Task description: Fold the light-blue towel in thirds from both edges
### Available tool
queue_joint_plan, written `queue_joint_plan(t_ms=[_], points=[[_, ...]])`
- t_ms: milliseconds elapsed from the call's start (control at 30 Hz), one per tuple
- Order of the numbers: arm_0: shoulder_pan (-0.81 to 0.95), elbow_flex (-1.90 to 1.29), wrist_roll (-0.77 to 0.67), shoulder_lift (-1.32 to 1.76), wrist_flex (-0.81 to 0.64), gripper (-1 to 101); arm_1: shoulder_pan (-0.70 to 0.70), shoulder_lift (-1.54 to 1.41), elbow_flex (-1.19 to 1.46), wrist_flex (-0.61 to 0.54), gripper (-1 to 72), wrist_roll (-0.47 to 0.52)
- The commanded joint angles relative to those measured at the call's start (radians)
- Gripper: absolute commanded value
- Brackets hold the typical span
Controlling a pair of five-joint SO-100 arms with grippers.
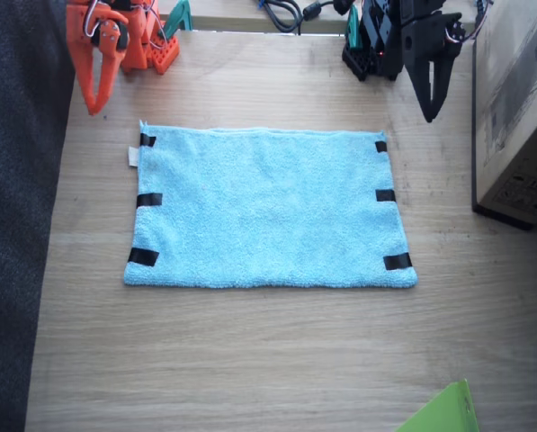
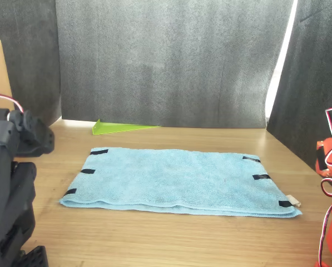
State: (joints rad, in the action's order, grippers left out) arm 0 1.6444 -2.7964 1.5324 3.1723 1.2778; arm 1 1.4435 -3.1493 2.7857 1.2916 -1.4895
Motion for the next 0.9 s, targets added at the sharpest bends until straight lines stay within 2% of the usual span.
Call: queue_joint_plan(t_ms=[0, 867], points=[[0.005, -0.002, -0.002, 0.006, -0.015, 0, 0.028, 0.000, 0.000, -0.021, -0.1, -0.023], [0.037, 0.005, -0.043, 0.006, 0.012, 0, 0.021, 0.000, -0.006, 0.005, -0.1, -0.003]])
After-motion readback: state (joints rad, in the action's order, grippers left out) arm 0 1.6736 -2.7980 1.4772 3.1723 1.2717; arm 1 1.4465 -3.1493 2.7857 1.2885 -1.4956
